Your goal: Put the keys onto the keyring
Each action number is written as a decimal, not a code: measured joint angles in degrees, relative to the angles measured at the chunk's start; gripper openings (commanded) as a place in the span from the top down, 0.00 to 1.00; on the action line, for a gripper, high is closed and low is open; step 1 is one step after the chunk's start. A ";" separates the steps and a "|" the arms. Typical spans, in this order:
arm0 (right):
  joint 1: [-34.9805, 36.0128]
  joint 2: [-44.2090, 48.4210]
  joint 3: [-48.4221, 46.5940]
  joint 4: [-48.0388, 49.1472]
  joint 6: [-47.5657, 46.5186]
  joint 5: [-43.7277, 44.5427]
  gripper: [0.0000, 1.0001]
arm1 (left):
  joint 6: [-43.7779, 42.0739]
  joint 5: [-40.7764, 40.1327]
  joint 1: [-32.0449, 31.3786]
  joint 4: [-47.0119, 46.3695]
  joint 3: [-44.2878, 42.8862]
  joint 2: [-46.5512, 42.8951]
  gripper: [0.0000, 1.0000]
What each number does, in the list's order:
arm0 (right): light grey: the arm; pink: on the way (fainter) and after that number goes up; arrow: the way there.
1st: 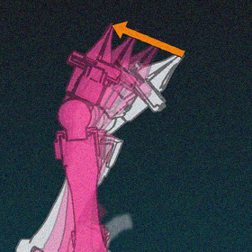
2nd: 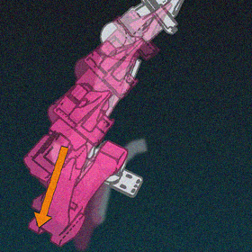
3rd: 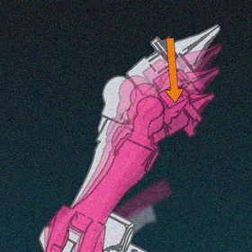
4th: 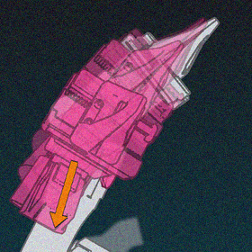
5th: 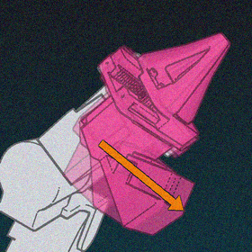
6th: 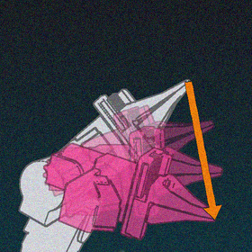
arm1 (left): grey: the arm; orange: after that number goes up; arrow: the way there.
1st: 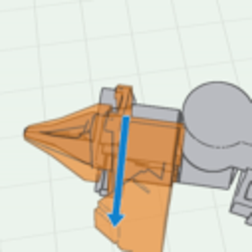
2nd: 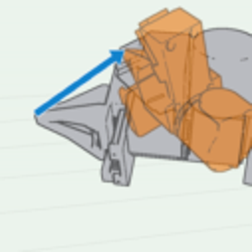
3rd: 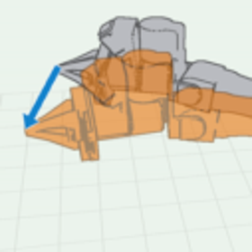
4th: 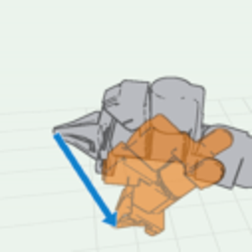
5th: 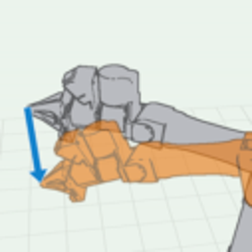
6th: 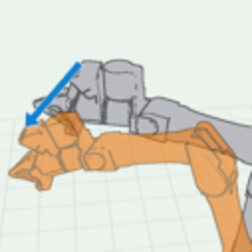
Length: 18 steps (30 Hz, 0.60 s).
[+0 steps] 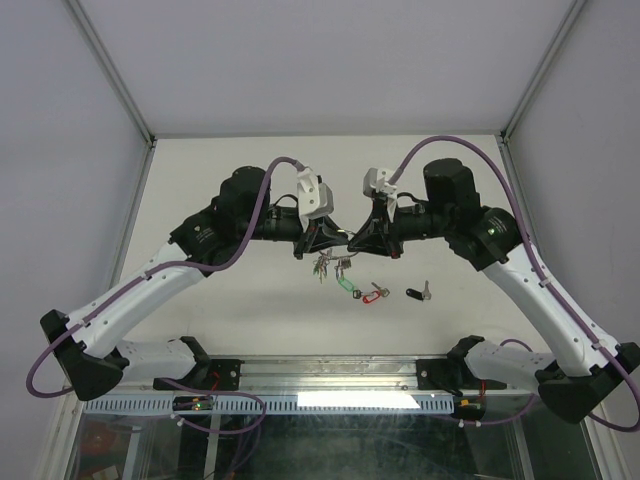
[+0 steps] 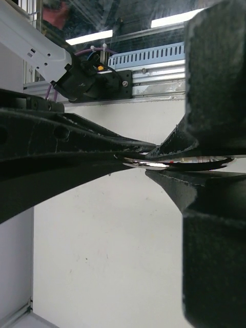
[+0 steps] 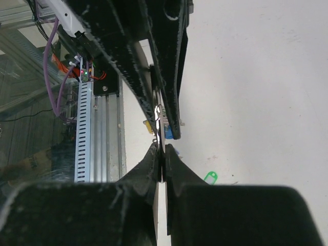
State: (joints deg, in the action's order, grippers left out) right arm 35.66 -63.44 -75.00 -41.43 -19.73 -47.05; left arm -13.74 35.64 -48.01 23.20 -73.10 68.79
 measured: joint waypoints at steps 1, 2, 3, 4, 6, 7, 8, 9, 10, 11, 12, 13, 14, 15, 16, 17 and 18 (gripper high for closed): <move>0.02 0.02 0.00 -0.09 0.07 -0.17 1.00 | -0.24 -0.74 0.00 0.07 -0.15 0.00 1.00; 0.11 0.07 0.00 -0.09 0.02 -0.13 1.00 | -0.28 -1.09 0.00 0.15 -0.26 0.04 1.00; 0.22 0.15 0.00 -0.07 -0.07 0.00 1.00 | -0.24 -1.16 0.04 0.24 -0.31 0.04 1.00; 0.22 0.22 0.00 -0.09 -0.15 0.02 1.00 | -0.26 -1.27 -0.02 0.37 -0.42 0.04 1.00; 0.22 0.39 0.00 -0.07 -0.22 0.28 1.00 | -0.24 -1.27 -0.02 0.37 -0.48 0.04 1.00; 0.24 0.46 0.00 -0.07 -0.22 0.33 1.00 | -0.24 -1.29 -0.04 0.37 -0.48 0.04 1.00; 0.24 0.52 0.00 -0.07 -0.20 0.39 0.92 | -0.24 -1.29 -0.04 0.37 -0.50 0.04 1.00; 0.26 0.61 0.00 -0.04 -0.17 0.55 0.84 | -0.22 -1.31 -0.07 0.37 -0.55 0.04 1.00; 0.28 0.74 0.00 0.07 -0.09 0.81 0.76 | -0.15 -1.53 -0.07 0.35 -0.59 0.04 1.00; 0.31 0.92 0.02 0.20 0.26 1.03 0.69 | -0.09 -1.66 -0.07 0.24 -0.59 0.04 1.00; 0.33 1.31 0.22 0.85 0.79 1.51 0.60 | 0.09 -1.88 -0.07 0.26 -0.61 -0.02 1.00; 0.33 1.95 0.55 1.75 1.44 2.01 0.56 | 0.42 -2.36 -0.17 0.39 -0.61 -0.07 1.00; 0.33 2.86 1.05 2.64 2.12 2.67 0.54 | 0.81 -2.75 -0.33 0.39 -0.61 -0.09 1.00; 0.33 3.76 1.57 3.48 2.62 3.23 0.53 | 1.11 -3.10 -0.33 0.35 -0.61 -0.15 1.00; 0.33 5.09 2.40 4.72 3.39 4.11 0.52 | 1.55 -3.61 -0.33 0.28 -0.57 -0.33 1.00; 0.33 6.84 3.52 6.21 4.44 5.20 0.52 | 2.34 -4.20 -0.33 -0.20 -0.35 -0.70 1.00; 0.33 8.26 4.42 7.48 5.40 6.29 0.52 | 2.78 -4.63 -0.33 -0.68 -0.13 -1.09 1.00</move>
State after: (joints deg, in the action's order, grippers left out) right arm 35.99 -55.18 -70.59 -33.95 -14.33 -40.75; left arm -10.96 31.00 -48.34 22.52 -73.23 67.70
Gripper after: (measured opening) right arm 0.472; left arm 0.020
